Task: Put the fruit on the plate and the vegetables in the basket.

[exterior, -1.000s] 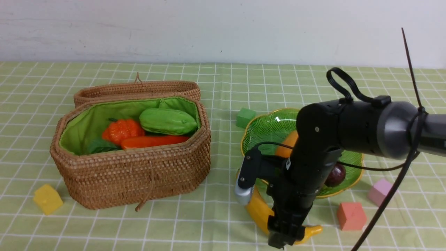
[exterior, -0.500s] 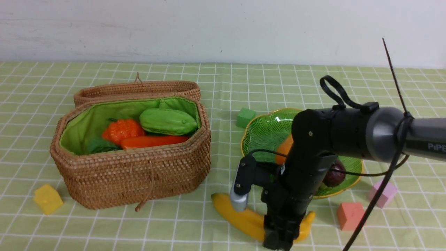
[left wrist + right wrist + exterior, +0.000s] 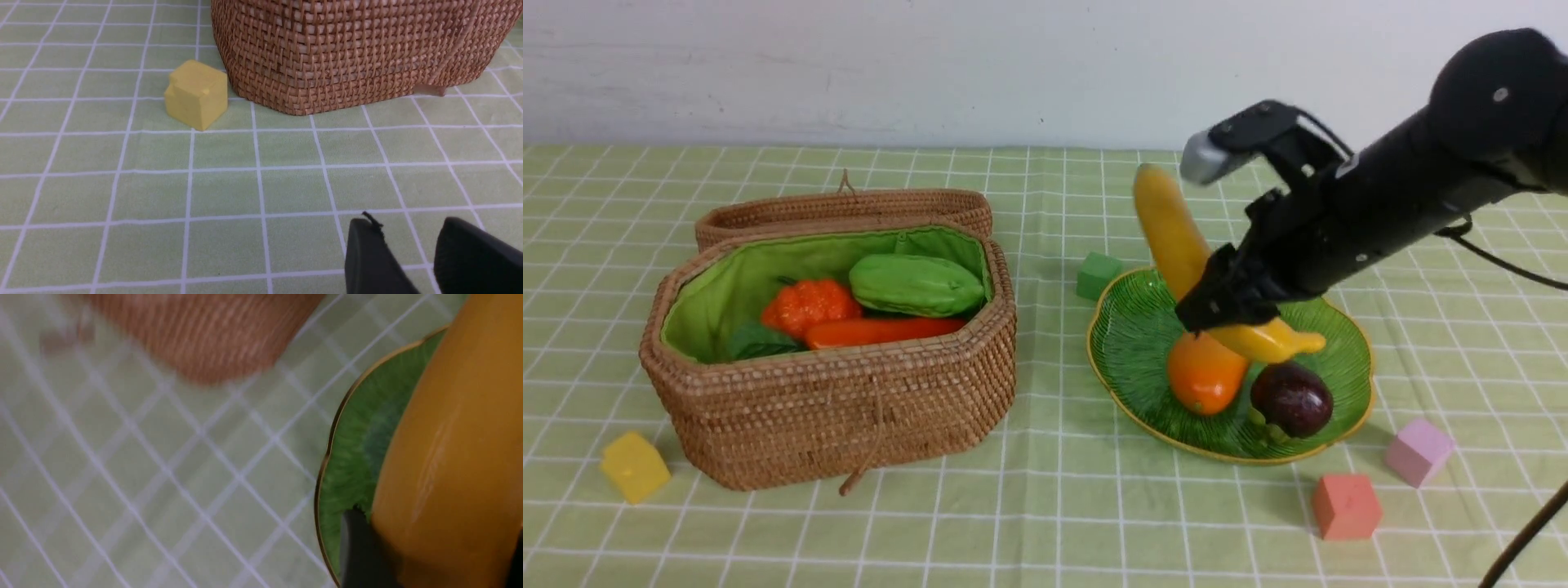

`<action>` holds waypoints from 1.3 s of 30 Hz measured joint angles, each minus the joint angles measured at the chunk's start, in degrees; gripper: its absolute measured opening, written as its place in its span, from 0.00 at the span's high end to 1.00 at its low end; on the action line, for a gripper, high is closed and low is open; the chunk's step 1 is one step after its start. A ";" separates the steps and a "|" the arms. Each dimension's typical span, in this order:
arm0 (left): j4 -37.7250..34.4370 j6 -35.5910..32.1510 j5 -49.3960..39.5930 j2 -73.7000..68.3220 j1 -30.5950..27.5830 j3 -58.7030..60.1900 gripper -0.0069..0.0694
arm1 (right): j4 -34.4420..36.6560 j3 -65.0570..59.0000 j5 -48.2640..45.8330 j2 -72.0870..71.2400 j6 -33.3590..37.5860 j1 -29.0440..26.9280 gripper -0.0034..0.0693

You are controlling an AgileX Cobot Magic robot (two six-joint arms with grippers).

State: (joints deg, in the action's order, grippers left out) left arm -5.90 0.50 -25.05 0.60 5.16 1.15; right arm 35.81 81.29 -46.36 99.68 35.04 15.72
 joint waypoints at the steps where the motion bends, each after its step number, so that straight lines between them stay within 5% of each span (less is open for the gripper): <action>1: 0.00 0.00 0.00 0.00 0.00 0.00 0.60 | 1.69 0.00 0.76 0.47 -2.52 -0.34 0.52; 8: 0.00 0.00 0.00 0.00 0.00 0.00 0.60 | 11.03 0.00 12.67 8.77 -25.93 0.10 0.52; 14: 0.00 0.00 0.00 0.00 0.00 0.00 0.60 | 11.28 0.00 22.83 11.76 -31.49 1.70 0.50; 21: 0.00 0.00 0.00 0.00 0.00 0.00 0.60 | 11.23 0.00 25.64 11.94 -31.62 1.70 0.09; 25: 0.00 0.00 0.00 0.00 0.00 0.00 0.60 | 10.89 0.00 25.64 11.10 -30.92 1.70 0.03; 31: 0.00 0.00 0.00 0.00 0.00 0.00 0.60 | 6.63 0.00 26.25 3.75 -24.60 1.64 0.14; 39: 0.00 0.00 0.00 0.00 0.00 0.00 0.60 | -5.73 0.00 12.45 -15.71 -9.66 1.64 0.70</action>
State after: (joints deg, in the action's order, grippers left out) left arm -5.90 0.50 -25.05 0.60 5.16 1.15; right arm 30.08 81.29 -33.91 83.97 25.38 17.37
